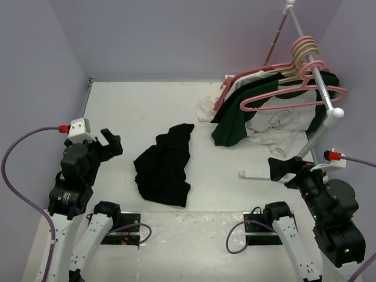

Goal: Place the t-shirt on the hanger
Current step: Pick up the hanger from the clothesline.

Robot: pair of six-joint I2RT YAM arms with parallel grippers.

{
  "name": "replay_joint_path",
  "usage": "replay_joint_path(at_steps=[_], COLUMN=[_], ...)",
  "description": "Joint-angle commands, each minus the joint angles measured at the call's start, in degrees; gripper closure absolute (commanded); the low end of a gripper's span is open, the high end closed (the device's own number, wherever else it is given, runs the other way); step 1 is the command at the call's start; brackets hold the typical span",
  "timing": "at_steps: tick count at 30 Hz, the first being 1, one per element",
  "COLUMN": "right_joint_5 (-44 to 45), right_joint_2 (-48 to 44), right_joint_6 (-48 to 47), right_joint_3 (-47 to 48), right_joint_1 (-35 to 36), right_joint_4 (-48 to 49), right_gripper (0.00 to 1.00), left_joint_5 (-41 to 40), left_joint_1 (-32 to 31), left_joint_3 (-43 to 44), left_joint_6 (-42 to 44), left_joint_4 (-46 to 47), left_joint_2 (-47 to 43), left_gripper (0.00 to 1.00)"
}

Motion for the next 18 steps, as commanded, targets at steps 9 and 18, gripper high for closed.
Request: replay_joint_path(at_steps=[9,18], right_joint_5=[-12.2,-26.0], right_joint_2=[2.3,19.0], right_joint_6=[3.4,16.0], right_joint_3=[-3.4,-6.7], right_joint_1=[-0.2,-0.2], right_joint_4=[8.5,35.2], right_gripper=[0.01,0.01], left_joint_5=[-3.5,-1.9], left_joint_1=[0.0,0.1], left_joint_3=[-2.4,-5.2], left_joint_6=[-1.8,-2.1], left_joint_4=[3.2,6.4], left_joint_2=[0.1,0.4], left_gripper=[0.00,0.00])
